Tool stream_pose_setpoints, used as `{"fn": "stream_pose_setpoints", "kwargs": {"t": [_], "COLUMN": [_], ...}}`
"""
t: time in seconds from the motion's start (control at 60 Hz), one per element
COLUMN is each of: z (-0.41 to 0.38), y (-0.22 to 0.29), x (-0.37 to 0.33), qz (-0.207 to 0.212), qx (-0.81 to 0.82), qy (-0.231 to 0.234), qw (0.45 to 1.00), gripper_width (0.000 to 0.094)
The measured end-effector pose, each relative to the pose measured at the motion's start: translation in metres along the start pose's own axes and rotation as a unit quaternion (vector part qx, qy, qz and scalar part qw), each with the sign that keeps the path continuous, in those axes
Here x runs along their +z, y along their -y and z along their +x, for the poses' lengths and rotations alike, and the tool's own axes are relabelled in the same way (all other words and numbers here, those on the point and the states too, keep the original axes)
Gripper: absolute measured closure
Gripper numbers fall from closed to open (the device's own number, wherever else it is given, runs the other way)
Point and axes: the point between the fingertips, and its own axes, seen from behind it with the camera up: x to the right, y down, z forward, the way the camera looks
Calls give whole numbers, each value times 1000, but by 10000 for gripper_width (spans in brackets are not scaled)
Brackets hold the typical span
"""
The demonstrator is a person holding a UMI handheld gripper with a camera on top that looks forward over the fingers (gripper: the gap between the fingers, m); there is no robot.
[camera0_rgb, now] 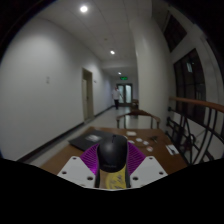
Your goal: Arrange mouse
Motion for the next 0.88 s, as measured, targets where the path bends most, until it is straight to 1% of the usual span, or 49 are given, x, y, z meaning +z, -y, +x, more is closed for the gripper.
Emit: {"fn": "stream_pose_setpoints", "kwargs": {"t": [0.067,0.083,0.133,0.167,0.183,0.2,0.267,0.317,0.35,0.417,0.433,0.5,0.517,0.55,0.583,0.6,0.65,0.767,0.883], "z": [25,30,33,34,48,45,56,58,58,60,54,57,56,57,58,58,53,56,77], "y": [-52,-74,-116,-138,-147,-155,-174,-189,-186,-187,-186,-190,-190,-190,-185,-181,-169,-159,-162], "x": [13,13,21,30,12,30,42,40,45,46,48,41,39,33,26,23,12,-25,-51], "qz": [-51,-66,-107,-125,-135,-139,-152,-165,-153,-156,-159,-171,-176,-183,-180,-174,-159,-136,-128], "qx": [-8,-10,-2,7,9,13,26,35,41,39,35,13,11,7,6,6,8,36,64], "qy": [-24,-24,-23,-25,-24,-29,-45,-39,-36,-34,-32,-17,-13,-10,-9,-7,-2,9,-5], "qw": [998,997,994,992,991,990,987,985,987,986,986,985,984,983,984,985,987,990,990], "gripper_width": [597,598,597,598,597,598,599,596,593,488,450,377,343,215,137,60,82,90,77]}}
